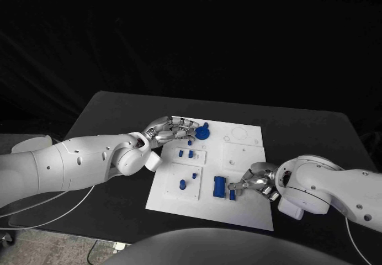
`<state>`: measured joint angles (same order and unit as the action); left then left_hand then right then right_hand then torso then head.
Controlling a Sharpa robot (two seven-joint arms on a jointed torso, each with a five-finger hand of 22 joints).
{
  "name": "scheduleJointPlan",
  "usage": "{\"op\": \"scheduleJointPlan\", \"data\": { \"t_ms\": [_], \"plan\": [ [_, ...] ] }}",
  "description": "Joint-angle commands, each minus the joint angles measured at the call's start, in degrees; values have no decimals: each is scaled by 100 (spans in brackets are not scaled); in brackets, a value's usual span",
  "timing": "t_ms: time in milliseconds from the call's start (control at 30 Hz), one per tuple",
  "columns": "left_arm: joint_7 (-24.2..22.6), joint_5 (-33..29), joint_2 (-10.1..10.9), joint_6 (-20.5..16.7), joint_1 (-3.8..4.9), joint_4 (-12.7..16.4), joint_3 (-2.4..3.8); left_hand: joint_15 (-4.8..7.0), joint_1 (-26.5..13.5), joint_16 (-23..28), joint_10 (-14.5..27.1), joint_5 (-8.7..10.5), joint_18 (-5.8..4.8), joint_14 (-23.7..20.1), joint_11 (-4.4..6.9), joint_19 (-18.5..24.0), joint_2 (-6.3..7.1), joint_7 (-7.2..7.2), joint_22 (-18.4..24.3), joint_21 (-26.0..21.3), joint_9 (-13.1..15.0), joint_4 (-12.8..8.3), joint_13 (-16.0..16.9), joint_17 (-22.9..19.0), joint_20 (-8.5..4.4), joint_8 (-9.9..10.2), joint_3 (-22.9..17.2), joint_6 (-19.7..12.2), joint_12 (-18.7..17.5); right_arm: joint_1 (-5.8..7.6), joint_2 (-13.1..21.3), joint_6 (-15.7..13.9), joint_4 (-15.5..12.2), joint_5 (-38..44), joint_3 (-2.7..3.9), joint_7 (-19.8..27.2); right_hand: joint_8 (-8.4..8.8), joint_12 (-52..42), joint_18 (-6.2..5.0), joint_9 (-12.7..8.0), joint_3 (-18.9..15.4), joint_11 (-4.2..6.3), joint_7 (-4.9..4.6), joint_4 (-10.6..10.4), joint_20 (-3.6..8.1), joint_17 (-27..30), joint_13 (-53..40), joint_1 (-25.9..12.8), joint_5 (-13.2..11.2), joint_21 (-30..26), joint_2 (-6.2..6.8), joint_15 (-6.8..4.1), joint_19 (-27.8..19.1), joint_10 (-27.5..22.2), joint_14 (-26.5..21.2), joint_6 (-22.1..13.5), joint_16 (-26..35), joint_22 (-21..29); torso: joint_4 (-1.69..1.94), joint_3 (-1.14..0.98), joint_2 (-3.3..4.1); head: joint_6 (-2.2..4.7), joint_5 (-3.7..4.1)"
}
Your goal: Assemble the parts on the task board
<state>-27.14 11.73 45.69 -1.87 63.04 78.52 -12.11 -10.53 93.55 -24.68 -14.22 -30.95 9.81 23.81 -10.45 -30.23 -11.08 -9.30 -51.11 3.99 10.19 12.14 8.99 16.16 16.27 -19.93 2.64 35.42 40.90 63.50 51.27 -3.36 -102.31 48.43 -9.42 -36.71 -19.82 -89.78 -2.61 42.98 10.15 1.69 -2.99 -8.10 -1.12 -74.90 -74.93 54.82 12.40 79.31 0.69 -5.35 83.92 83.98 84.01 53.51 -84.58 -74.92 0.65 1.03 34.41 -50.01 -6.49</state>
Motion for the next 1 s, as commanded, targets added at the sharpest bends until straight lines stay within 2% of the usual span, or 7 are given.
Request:
{"op": "scheduleJointPlan", "data": {
  "t_ms": [33, 467, 700, 767, 867, 933, 1000],
  "plan": [
    [-23, -14, -12, 126, -1, -2, 4, -34, 39, -28, -2, -30, -89, 6, -40, -5, 0, -42, -7, 20, -5, -5, -7, -7, 5, 18, -25, 7, -21, -3, 9, 110, -7, 93, 1, -22, -13, -22, -3, -9, -61, -56, -12, -23, -40, -166, -1507, -58, -138, -37, -3, 55, 190, 602, 368, -41, 14, -1157, 1, 2, -2, 1, -2],
    [-223, -14, 27, 31, -1, 18, 4, -41, 5, -33, -6, -4, -94, -1, -55, -2, 21, -46, -16, 23, -14, -9, -18, -11, 5, 19, -53, 10, -26, 163, 532, -550, -296, -163, 89, 564, -218, -22, -8, 44, -771, -6, 48, -861, -8, -176, -1507, -904, -530, -53, -31, 16, 188, 602, 371, 77, 2, -1153, 7, 4, -15, 1, -28],
    [-647, -14, 33, -214, -1, 27, 4, 29, -423, -53, -40, 288, -96, -73, -19, 7, 160, 5, -9, 12, -38, 347, -40, -35, 0, -3, 116, 61, 15, 544, 840, -1768, -258, -1418, 109, 2640, -351, 273, -363, 59, -1591, 23, 77, -824, 2, 2123, -1267, -1269, -810, -1901, -390, 7, -526, 391, -152, 167, 1453, -490, 28, -6, -90, 1, -33],
    [-789, -7, 14, -283, -6, 13, 4, 66, -541, -49, -43, 389, -86, -115, 4, 28, 192, 24, 6, -2, -45, 439, -44, -45, -10, -8, 198, 73, 34, 588, 830, -2349, -167, -2050, 93, 3707, -281, 1715, -534, -12, -1731, -98, 10, -837, -80, 3050, -175, -1090, -685, -3131, -463, 97, -1082, -665, -520, 33, 2236, -10, 33, -11, -120, 1, -29],
    [-943, 31, -2, -363, -18, 12, 4, 120, -735, -37, -39, 521, -56, -191, 44, 96, 216, 53, 39, -27, -55, 457, -49, -61, -43, -12, 348, 91, 63, 590, 818, -2527, -32, -2716, 71, 4822, 7, 4775, -573, -264, -1788, -538, -368, -795, -421, 4662, 1851, -422, -392, -5317, -422, 614, -2641, -3359, -2232, -504, 4076, 914, 53, -16, -152, 1, -1],
    [-1074, 93, -15, -446, -31, 13, 4, 163, -894, -25, -33, 670, -29, -265, 83, 187, 217, 81, 78, -41, -62, 460, -55, -73, -81, -15, 487, 107, 88, 566, 815, -2256, 106, -3017, 59, 5420, 309, 5886, -249, -509, -1887, -1239, -319, -841, -844, 5156, 2503, -114, -430, -6400, -390, 1375, -3929, -4841, -3924, -1131, 5225, 1538, 70, -22, -172, 1, 20],
    [-1201, 171, -23, -545, -50, 15, 3, 219, -1043, 3, -24, 836, 7, -356, 137, 323, 217, 115, 128, -50, -65, 468, -63, -89, -148, -22, 633, 130, 113, 531, 787, -2019, 261, -3087, 43, 5796, 652, 6735, -203, -835, -1971, -1395, -206, -842, -1145, 5738, 3166, 201, -582, -7552, -276, 1684, -5420, -6222, -5520, -1870, 6295, 2380, 77, -25, -190, 1, 23]
  ]
}}
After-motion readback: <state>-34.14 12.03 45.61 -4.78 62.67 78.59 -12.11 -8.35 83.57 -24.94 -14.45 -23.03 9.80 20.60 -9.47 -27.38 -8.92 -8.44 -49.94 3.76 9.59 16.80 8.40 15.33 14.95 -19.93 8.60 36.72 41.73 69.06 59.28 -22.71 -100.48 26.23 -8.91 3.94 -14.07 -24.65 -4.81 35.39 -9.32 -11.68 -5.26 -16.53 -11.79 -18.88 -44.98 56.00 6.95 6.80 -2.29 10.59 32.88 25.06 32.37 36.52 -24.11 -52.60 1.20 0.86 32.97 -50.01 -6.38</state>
